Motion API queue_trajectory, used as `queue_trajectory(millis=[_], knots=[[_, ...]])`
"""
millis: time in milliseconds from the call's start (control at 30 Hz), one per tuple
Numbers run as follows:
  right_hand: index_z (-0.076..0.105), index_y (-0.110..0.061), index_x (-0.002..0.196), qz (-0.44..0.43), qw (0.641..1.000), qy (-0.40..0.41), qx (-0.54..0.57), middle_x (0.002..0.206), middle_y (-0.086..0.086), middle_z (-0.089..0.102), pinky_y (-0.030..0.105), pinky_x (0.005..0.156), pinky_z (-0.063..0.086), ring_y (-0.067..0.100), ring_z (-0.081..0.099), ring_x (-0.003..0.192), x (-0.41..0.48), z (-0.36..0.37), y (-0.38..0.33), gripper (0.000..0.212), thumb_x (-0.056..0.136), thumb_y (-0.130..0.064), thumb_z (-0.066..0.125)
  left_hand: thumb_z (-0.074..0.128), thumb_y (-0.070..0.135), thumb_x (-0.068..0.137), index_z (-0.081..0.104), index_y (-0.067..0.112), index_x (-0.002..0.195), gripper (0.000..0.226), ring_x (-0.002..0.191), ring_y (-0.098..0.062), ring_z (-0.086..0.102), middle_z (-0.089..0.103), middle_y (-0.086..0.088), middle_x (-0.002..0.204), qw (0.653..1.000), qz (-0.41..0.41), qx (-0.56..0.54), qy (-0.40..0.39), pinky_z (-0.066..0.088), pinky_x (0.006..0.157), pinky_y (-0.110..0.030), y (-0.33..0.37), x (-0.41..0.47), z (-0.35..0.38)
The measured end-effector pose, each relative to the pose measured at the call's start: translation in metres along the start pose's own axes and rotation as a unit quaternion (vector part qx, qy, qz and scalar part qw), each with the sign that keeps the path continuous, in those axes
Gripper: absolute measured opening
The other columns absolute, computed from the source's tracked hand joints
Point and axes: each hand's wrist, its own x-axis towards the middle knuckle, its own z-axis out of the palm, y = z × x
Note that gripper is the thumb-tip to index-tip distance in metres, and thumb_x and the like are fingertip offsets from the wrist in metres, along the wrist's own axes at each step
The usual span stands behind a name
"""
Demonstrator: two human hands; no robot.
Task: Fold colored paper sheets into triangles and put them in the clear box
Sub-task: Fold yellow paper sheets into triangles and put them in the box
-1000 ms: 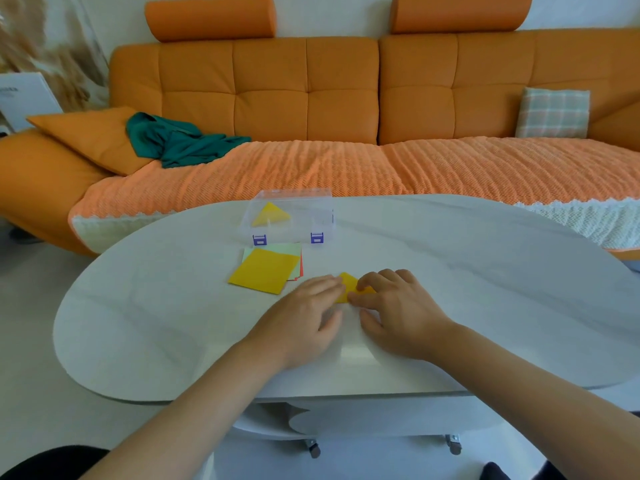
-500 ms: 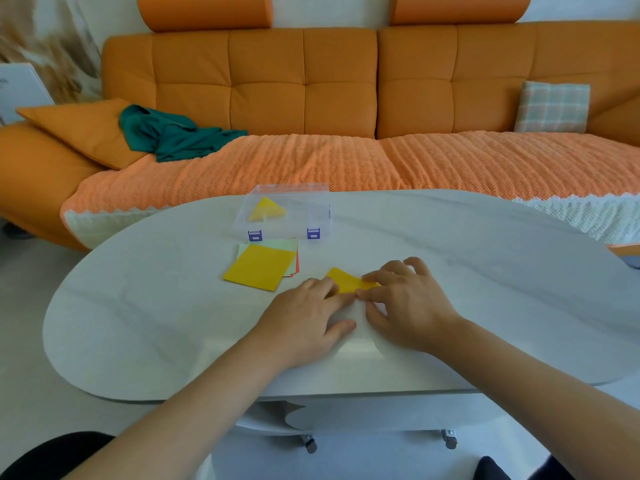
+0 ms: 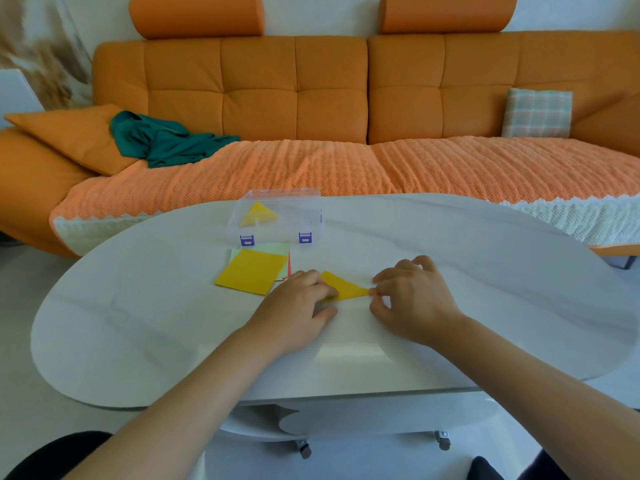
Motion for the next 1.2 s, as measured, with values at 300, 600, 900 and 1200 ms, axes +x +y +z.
queue_trajectory(millis=[300, 600, 900, 1200], knots=[[0.068, -0.030, 0.114, -0.077, 0.977, -0.050, 0.191, 0.111, -0.011, 0.066, 0.034, 0.082, 0.047, 0.016, 0.058, 0.096, 0.024, 0.007, -0.003, 0.028, 0.088, -0.041, 0.067, 0.065, 0.032, 0.095, 0.075, 0.026, 0.110, 0.019, 0.098, -0.014, 0.057, 0.069, 0.010, 0.103, 0.997, 0.075, -0.001, 0.010, 0.047, 0.086, -0.030, -0.019, 0.018, -0.008], [0.074, -0.029, 0.091, -0.015, 0.951, -0.031, 0.308, 0.089, -0.016, 0.072, 0.033, 0.082, 0.053, 0.007, 0.065, 0.083, 0.042, -0.005, -0.008, 0.008, 0.092, -0.027, 0.067, 0.063, 0.029, 0.085, 0.075, 0.030, 0.088, 0.012, 0.070, -0.011, 0.065, 0.072, 0.014, 0.077, 0.990, -0.002, -0.060, 0.124, 0.054, 0.065, -0.031, -0.005, 0.020, -0.020], [0.073, -0.027, 0.075, 0.069, 0.906, -0.010, 0.418, 0.076, -0.014, 0.071, 0.024, 0.071, 0.054, 0.006, 0.066, 0.077, 0.048, -0.028, -0.025, 0.010, 0.083, -0.023, 0.068, 0.070, 0.036, 0.083, 0.074, 0.034, 0.082, 0.005, 0.076, -0.002, 0.066, 0.072, 0.020, 0.076, 0.983, -0.091, -0.101, 0.124, 0.056, 0.070, -0.032, 0.013, 0.018, -0.045], [0.071, -0.025, 0.076, 0.013, 0.941, -0.016, 0.339, 0.069, -0.013, 0.068, 0.023, 0.068, 0.053, 0.005, 0.065, 0.070, 0.054, -0.031, -0.018, 0.006, 0.080, -0.021, 0.067, 0.065, 0.035, 0.087, 0.070, 0.033, 0.080, 0.009, 0.083, -0.002, 0.065, 0.071, 0.022, 0.081, 0.982, -0.132, -0.099, 0.089, 0.055, 0.075, -0.032, 0.009, 0.023, -0.054]])
